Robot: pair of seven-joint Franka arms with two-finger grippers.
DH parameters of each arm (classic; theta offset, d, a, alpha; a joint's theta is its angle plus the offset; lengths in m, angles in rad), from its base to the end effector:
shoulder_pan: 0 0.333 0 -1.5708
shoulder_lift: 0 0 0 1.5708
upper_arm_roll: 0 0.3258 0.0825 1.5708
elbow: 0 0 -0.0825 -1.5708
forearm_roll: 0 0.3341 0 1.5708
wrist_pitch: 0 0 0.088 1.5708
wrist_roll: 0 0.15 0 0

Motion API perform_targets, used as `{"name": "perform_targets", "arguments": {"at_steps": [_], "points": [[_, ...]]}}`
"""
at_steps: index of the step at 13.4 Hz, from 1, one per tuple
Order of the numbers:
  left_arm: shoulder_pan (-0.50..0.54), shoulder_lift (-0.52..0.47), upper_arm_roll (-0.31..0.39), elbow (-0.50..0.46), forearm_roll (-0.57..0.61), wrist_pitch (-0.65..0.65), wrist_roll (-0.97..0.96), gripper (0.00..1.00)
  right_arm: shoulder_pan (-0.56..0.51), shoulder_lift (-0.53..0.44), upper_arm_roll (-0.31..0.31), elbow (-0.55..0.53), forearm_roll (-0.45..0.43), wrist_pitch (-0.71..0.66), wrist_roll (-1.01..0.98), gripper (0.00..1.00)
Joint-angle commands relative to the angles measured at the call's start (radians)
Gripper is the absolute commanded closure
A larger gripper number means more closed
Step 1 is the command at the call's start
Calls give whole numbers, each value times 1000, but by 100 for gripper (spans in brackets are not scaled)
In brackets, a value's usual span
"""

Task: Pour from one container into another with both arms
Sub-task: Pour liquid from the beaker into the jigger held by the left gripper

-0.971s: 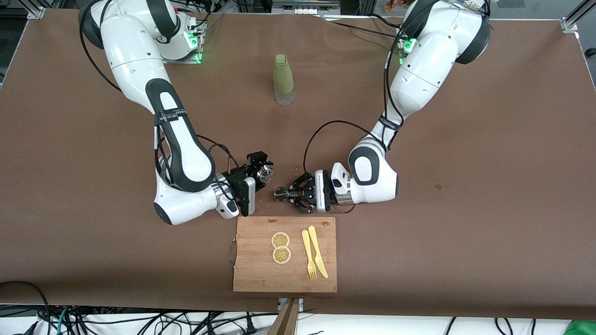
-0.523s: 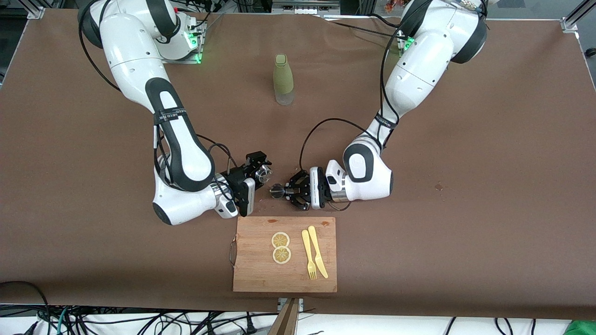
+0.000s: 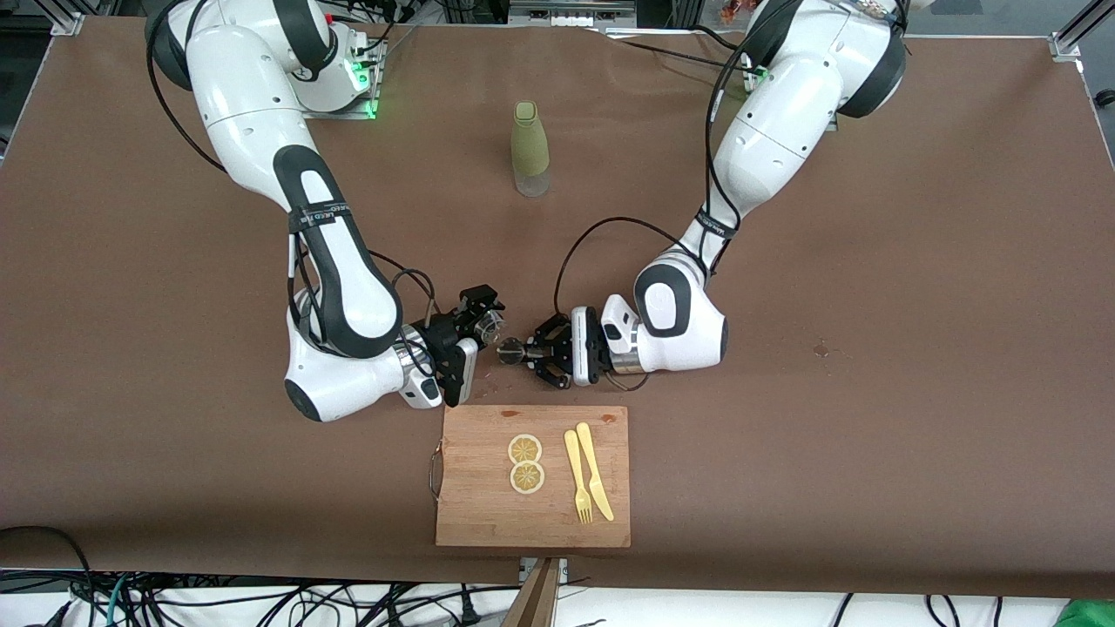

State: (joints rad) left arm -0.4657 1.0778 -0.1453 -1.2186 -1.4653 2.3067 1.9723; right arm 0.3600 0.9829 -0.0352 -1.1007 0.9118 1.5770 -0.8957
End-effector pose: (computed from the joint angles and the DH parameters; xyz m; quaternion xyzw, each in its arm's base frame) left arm 0.6085 -0.4483 0.1518 0.6440 -0.5358 0.3419 0.4257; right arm 0.6036 0.3359 0.2264 -0.7808 -0.4126 0.1015 0.4581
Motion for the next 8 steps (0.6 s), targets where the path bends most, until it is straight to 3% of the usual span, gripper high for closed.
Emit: {"name": "perform_targets", "arguments": {"at_steps": [1,8], "points": [[-19,4,13,19,-20,10,20,100,2,-9,0,12,-25,-20,44,74],[-21,4,15,19,-21,10,23,100,8,-6,6,44,-56,-19,122,75]]}}
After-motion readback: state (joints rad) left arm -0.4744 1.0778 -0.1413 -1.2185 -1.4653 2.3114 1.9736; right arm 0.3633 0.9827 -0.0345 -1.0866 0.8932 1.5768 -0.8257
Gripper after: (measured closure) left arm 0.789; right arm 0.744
